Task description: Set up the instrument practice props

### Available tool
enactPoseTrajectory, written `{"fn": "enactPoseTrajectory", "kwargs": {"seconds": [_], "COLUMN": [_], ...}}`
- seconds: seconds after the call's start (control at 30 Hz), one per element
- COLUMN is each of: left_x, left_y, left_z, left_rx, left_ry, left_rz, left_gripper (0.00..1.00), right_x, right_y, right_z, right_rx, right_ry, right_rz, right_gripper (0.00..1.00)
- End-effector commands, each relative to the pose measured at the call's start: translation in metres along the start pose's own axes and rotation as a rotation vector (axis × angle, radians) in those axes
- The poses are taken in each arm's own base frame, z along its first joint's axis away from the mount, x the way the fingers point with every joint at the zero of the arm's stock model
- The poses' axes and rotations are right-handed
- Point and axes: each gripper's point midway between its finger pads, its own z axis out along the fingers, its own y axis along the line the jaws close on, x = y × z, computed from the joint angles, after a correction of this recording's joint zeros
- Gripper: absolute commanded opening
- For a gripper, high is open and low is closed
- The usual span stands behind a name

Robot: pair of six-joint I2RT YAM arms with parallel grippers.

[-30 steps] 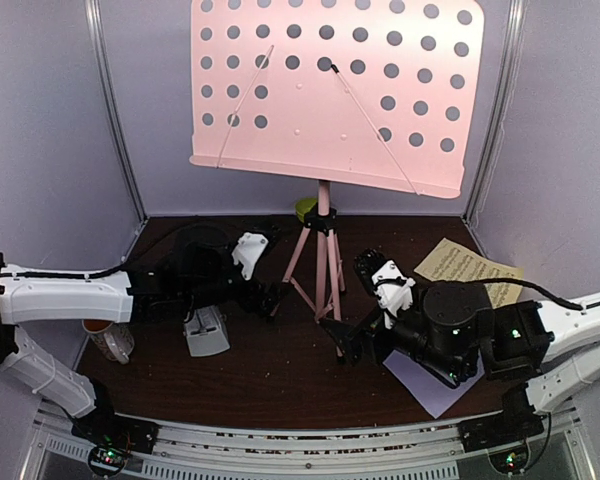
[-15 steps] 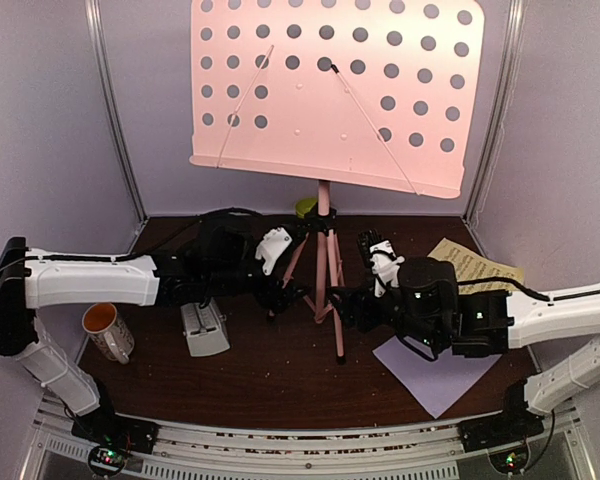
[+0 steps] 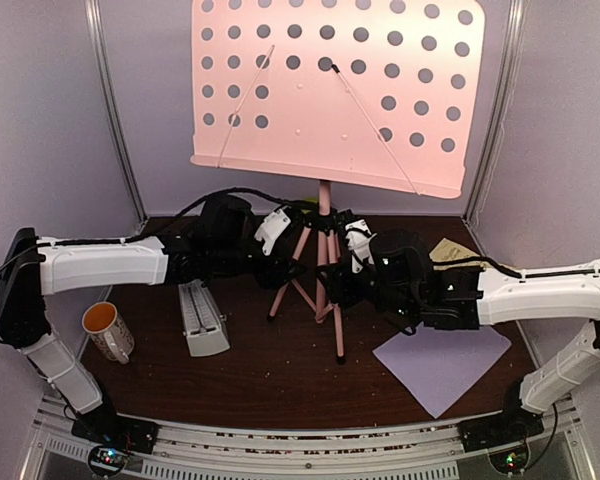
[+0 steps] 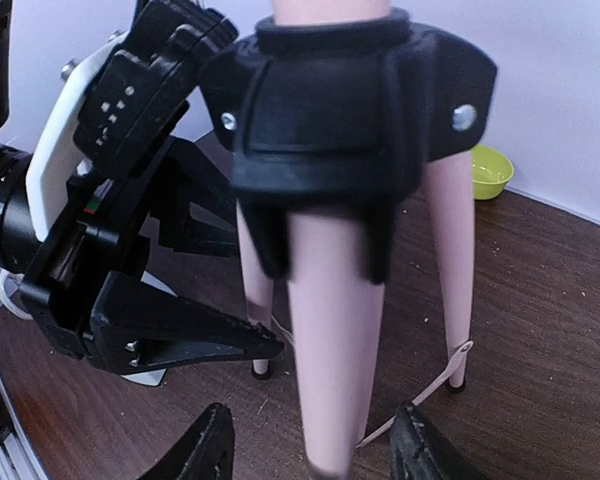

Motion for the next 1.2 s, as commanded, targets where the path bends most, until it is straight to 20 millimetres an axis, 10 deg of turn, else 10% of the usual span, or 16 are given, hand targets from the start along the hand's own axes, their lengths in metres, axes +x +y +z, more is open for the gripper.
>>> {"fn": "enactPoseTrajectory", "kwargs": {"seconds": [0.0,0.63,1.17], "left_x": [-0.016,0.003,0.047], "left_y": [-0.004,0.0,0.022], "left_z": [0.009,0.011,-0.016], "left_rx": [0.059,0.118,0.001], "left_ry": [-0.03,-0.002,0.099], "left_rz": [0.037,-0.008,0.006], "left_gripper": [0.52,0.03,0.0], "right_x": [-0.005,0.011,0.054], "right_y": [0.003,-0.023,-0.052], "right_z": [0.005,0.011,-0.018], "right_rx": [-0.017,0.013,0.06], "right_ry": [0.014,0.082,0.239], "right_rz": [-0.022,-0.014,-0.078], "right_gripper": [0.51,0.0,0.0]}}
